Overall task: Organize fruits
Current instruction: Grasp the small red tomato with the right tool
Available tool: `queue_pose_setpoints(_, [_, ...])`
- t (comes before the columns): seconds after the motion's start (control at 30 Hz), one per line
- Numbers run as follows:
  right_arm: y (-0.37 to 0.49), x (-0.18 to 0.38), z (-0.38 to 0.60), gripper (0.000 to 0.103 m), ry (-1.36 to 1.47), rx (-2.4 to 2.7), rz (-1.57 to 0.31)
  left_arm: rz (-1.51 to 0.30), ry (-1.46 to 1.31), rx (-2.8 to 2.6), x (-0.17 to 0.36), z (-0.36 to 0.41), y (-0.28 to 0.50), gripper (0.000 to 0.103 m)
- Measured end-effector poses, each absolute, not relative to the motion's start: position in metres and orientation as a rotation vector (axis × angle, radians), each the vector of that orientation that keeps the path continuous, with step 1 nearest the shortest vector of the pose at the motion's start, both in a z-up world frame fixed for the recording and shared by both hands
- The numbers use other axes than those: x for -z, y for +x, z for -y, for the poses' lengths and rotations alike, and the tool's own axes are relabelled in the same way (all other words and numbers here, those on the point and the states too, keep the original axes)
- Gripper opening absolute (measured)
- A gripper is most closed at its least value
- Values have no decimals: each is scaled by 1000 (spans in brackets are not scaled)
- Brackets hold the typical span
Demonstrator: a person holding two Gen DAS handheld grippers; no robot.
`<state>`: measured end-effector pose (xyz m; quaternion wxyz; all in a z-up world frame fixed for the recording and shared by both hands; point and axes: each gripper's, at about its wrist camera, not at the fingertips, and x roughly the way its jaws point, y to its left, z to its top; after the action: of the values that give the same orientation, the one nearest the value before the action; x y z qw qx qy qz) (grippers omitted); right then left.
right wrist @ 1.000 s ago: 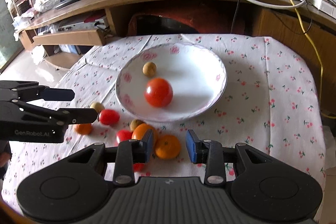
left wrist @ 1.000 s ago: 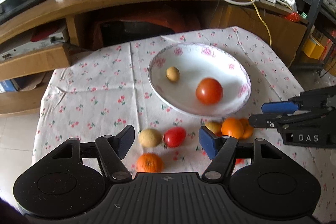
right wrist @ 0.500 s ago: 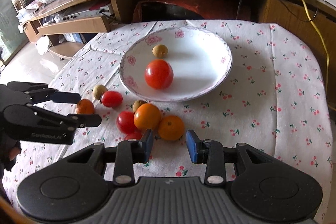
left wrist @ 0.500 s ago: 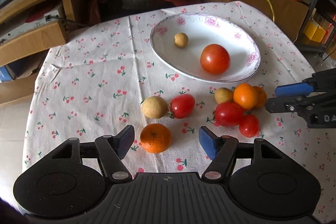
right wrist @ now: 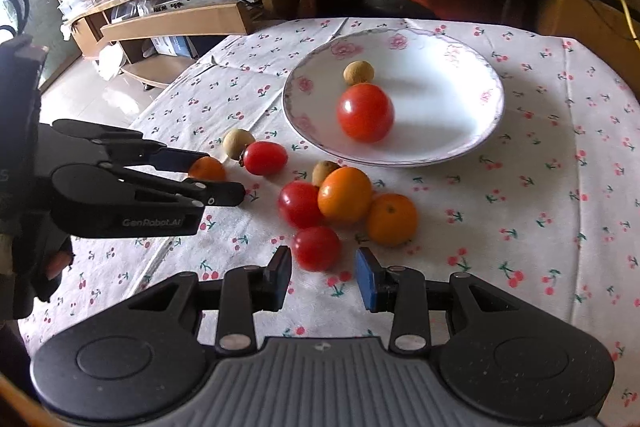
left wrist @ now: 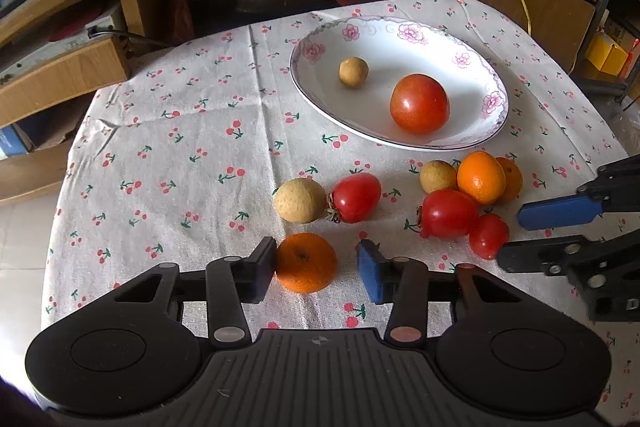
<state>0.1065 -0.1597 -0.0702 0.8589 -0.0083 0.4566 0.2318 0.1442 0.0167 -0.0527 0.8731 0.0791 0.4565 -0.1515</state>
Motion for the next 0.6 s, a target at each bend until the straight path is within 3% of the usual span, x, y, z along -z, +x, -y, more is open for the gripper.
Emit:
queue_pose_setpoints(0.43, [111, 80, 140, 35, -81, -453, -945, -945, 190, 321, 54, -16, 140, 55])
queue_pose_setpoints(0.6, [107, 78, 141, 30, -96, -450, -954, -943, 204, 320, 52, -14, 138, 42])
